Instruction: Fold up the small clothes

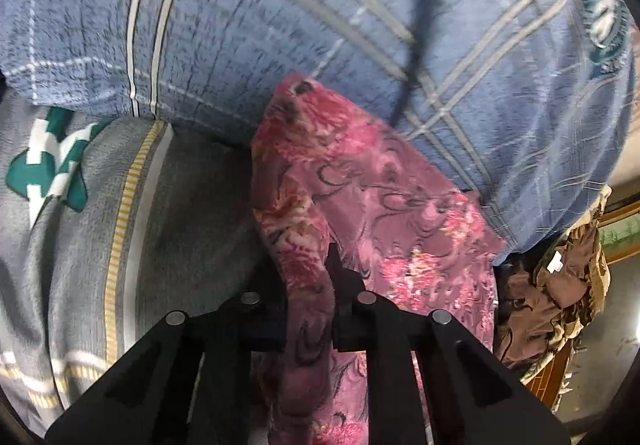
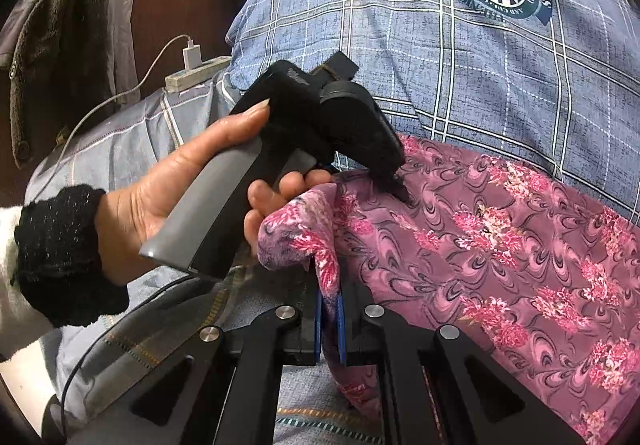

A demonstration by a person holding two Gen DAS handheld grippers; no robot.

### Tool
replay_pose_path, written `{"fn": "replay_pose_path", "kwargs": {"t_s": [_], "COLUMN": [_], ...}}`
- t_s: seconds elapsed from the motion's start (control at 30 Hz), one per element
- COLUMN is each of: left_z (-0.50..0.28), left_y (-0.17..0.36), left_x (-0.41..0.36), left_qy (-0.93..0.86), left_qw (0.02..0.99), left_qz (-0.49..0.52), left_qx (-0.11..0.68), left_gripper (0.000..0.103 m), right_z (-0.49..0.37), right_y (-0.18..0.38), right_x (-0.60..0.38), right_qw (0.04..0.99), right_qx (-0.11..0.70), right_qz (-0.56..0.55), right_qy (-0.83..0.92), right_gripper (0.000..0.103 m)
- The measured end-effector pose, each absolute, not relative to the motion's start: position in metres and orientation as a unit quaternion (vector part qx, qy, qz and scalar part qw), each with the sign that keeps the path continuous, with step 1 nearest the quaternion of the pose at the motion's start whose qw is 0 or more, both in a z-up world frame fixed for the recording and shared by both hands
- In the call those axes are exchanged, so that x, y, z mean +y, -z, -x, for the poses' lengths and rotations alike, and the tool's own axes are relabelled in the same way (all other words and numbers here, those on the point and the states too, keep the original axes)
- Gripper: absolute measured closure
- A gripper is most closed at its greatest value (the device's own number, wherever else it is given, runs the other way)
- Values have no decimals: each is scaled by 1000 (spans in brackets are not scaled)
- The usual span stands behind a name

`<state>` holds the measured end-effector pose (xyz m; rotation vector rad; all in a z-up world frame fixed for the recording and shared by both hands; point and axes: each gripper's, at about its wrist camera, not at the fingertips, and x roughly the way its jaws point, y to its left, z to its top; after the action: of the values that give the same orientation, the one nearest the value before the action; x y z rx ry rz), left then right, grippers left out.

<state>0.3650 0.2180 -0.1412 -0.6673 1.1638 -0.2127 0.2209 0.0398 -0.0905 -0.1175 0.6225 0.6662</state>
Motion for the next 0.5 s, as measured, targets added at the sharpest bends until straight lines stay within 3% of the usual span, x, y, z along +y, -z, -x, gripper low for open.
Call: {"fn": "replay_pose_path", "kwargs": {"t_s": [0.5], "left_z": [-343], "left_y": [43], "left_x": [149], "left_qy": [115], "left_qw": [823], "left_qz": [279], "left_qx": [481], "left_gripper": [92], "right_z": [-182], "right_y": [57], "right_x": [-39], "right_qw": [916], "right_qx": [262], "right_qz": [-29], "right_qy": [-303], "right_gripper": [98]}}
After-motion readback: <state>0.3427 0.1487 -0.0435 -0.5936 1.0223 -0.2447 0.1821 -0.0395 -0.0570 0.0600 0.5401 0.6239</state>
